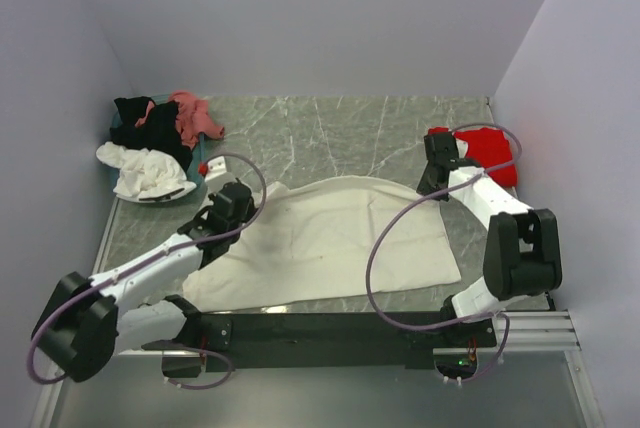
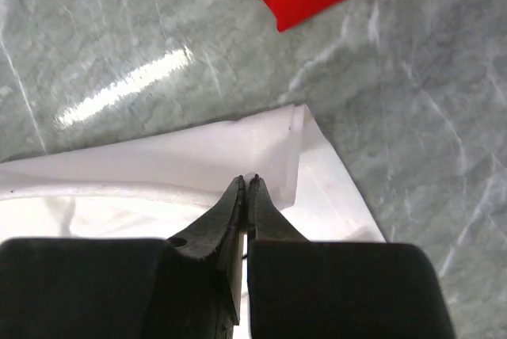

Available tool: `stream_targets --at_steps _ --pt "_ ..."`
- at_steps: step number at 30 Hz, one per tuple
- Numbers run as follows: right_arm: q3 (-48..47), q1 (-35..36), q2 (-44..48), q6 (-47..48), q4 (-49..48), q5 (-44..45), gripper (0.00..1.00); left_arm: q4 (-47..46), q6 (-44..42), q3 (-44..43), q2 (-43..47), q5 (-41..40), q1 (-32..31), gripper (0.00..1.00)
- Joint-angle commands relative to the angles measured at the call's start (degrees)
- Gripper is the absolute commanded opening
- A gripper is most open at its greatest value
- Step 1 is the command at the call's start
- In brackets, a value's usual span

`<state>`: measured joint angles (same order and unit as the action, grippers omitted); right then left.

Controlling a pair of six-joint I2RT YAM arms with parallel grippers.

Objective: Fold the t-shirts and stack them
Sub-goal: Fold the tshirt

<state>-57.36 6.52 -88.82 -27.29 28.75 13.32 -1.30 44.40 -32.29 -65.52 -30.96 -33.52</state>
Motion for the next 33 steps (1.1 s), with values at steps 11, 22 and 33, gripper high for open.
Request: stream_targets --at_steps 11,22,33 --pt "7.97 0.42 12.88 -2.85 3.41 8.91 0.00 11.57 9.03 11.37 19.36 -1.47 -4.10 0.01" --pt "10.25 0.42 17.62 -3.39 6.84 11.64 0.00 19.22 13.07 12.43 28.86 0.11 -7.61 0.01" --pt "11.40 2.26 22.19 -4.79 9.12 10.06 0.00 29.86 17.64 9.09 36.42 -2.35 -11.66 0.01"
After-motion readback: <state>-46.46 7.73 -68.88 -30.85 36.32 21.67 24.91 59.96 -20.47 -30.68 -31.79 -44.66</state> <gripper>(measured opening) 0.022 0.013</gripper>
